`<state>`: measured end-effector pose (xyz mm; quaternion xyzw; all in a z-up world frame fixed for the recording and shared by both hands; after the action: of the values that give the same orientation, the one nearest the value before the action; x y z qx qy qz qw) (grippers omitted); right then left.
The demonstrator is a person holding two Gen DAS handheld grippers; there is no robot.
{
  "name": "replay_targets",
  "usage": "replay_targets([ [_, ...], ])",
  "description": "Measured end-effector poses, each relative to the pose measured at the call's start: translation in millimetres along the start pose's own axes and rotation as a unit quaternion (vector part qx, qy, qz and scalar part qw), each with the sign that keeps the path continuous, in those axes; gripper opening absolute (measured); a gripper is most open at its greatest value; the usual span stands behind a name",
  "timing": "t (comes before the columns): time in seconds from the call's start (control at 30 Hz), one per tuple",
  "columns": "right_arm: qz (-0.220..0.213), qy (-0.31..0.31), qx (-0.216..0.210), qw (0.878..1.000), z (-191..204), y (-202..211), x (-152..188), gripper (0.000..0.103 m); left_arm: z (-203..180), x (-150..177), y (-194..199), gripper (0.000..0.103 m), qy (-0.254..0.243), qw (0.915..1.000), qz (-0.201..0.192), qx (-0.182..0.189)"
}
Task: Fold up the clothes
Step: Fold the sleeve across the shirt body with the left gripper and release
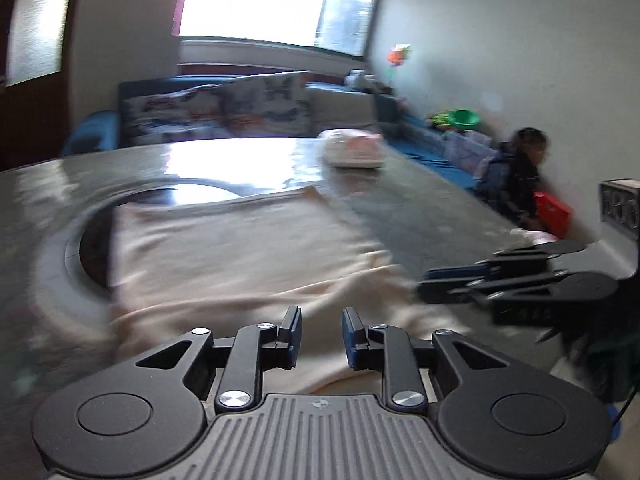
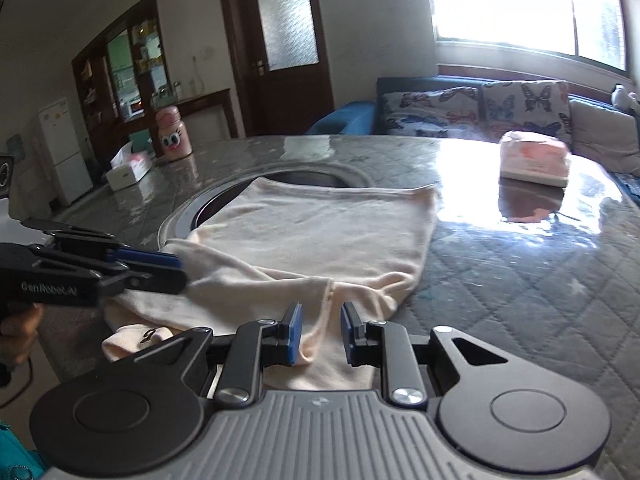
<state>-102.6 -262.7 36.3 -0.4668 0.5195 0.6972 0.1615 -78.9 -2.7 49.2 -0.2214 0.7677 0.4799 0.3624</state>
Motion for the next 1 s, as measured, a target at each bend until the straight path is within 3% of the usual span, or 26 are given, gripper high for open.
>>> replay_targets([
  [0.07, 0.010, 0.003, -0.003, 1.000, 3, -13, -2, 0.030, 21, 3, 6, 0.024, 0.013, 0.9996, 0.002, -0.024],
  [0.27, 0.039, 0.006, -0.010, 0.999, 11, -34, 2, 0.030, 59, 20, 13, 0.024, 0.036, 0.9974, 0.029, -0.055],
  [0.53, 0.040, 0.013, -0.005, 0.999, 7, -27, -5, 0.029, 56, 0, 20, 0.025, 0.021, 0.9991, 0.007, -0.037],
  [0.7, 0.033, -0.007, -0.001, 0.999, -4, -41, -18, 0.029, 44, -23, -5, 0.025, 0.001, 0.9997, -0.010, -0.020],
  [0.73, 0.036, -0.015, -0.006, 0.999, -7, -46, -19, 0.028, 42, -26, -12, 0.025, -0.003, 0.9997, -0.008, -0.021],
  [0.87, 0.038, -0.024, -0.005, 0.999, -9, -52, -17, 0.005, 38, -26, -35, 0.025, -0.029, 0.9992, 0.003, -0.025],
  [1.0, 0.009, -0.007, 0.018, 1.000, -4, -40, -18, 0.002, 39, -19, -44, 0.023, -0.044, 0.9980, 0.008, -0.045],
])
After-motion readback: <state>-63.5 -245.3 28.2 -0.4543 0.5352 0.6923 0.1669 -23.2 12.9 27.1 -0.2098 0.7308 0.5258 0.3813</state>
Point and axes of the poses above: each gripper's, at about its wrist camera, not at the fingertips, and y roughly against the way its jaws point, z to its left, x to its underside, the point moved 1 cm from there along -y, roughly the way its jaws point, and after that the axes turned 8 degrees about y, right-handed, at the moved point
